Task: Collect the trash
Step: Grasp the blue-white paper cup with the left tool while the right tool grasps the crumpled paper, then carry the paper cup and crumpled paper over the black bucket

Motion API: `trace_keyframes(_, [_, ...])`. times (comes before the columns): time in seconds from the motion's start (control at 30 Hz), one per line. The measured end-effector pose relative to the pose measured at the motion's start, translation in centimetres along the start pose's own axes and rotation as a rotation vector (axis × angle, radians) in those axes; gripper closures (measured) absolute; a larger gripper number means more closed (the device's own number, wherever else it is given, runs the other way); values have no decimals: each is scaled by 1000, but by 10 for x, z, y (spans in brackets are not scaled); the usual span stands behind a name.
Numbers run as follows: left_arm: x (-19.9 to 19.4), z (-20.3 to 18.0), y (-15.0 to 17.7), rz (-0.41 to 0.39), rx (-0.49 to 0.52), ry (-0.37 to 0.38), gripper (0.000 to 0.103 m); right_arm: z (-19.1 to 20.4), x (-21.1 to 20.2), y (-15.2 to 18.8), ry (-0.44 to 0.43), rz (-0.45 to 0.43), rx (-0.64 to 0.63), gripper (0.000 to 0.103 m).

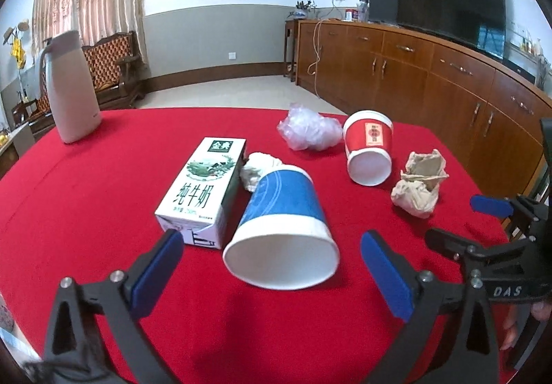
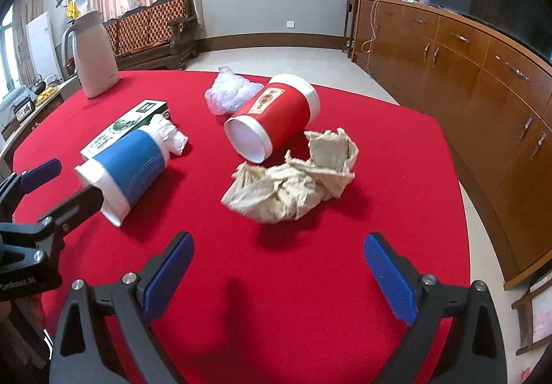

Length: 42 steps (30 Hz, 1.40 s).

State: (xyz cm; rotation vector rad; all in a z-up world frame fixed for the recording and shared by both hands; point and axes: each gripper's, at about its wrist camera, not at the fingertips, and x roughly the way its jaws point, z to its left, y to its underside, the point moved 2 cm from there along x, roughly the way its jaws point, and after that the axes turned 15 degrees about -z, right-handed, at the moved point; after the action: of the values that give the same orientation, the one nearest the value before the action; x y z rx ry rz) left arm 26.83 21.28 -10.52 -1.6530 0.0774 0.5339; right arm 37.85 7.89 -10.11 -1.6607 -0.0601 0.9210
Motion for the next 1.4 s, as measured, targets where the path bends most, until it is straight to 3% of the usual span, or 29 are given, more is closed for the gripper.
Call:
trace_keyframes(0.1, [8, -1, 1, 14, -12, 12, 1, -3, 14, -6, -1, 6, -6, 4])
trace_keyframes(0.17, [12, -4, -1, 19, -8, 18, 3, -5, 23, -10, -10, 16, 0, 10])
trace_keyframes(0.23, [14, -8, -2, 16, -7, 28, 6, -7, 30, -12, -15, 29, 8, 21])
trace_keyframes(0.27, [16, -10, -2, 24, -11, 36, 9, -8, 34, -11, -31, 43, 17, 32])
trace_keyframes(0.33, [21, -11, 1, 55, -32, 57, 26, -8, 36, -9, -54, 62, 32, 70])
trace_keyframes(0.37, [22, -11, 2, 68, -43, 69, 32, -9, 34, -8, -57, 57, 30, 70])
trace_keyframes(0.6, [11, -8, 2, 52, -87, 107, 41, -13, 3, -2, -76, 10, 39, 97])
trace_keyframes(1.07, [-40, -35, -8, -11, -40, 151, 44, -31, -76, 1, -68, -86, 57, 97])
trace_keyframes(1.4, [-80, -83, -9, -29, 13, 221, 44, -67, -153, 14, -29, -149, 96, 98])
